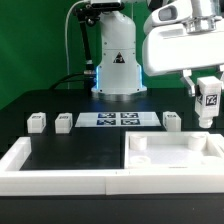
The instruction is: Assemble square table
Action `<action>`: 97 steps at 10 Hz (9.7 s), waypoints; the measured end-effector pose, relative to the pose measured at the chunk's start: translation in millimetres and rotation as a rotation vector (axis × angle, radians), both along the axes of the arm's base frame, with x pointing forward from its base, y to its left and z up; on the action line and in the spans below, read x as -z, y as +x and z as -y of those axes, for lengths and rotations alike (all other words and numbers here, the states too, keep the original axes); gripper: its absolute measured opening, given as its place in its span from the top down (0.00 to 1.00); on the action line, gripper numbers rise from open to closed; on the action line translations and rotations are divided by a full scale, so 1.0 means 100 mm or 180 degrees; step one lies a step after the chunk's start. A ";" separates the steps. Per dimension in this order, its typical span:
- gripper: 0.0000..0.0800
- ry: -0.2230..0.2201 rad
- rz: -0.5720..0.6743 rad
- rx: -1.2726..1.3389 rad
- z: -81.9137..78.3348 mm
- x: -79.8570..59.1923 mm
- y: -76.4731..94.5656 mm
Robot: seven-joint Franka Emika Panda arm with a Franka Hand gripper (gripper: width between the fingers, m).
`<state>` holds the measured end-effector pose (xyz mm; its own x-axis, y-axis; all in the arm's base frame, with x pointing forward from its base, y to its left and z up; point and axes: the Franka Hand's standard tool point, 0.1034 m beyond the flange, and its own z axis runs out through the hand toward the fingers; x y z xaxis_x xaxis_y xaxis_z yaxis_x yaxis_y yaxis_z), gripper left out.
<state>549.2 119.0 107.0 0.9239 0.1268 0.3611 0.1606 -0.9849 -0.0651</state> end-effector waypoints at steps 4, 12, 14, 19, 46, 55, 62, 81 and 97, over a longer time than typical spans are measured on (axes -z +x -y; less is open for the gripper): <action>0.64 -0.0046 0.0103 -0.0127 0.06 -0.02 0.32; 0.64 -0.0066 0.0120 -0.0174 0.17 -0.03 0.64; 0.64 -0.0065 0.0116 -0.0163 0.19 0.02 0.68; 0.64 -0.0058 0.0105 -0.0176 0.14 0.18 0.67; 0.19 -0.0057 -0.0068 -0.0243 0.03 0.25 0.66; 0.19 -0.0020 -0.1495 -0.0420 -0.03 0.20 0.68; 0.64 -0.0110 -0.1187 -0.0488 -0.03 0.13 0.82; 0.63 0.0560 -0.1275 0.3503 0.05 0.15 0.82; 0.19 -0.0164 -0.1058 -0.0027 0.07 0.20 0.81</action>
Offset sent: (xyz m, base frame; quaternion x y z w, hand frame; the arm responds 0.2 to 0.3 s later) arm 0.0306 0.0008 0.0018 0.0077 0.0094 -0.0594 0.9982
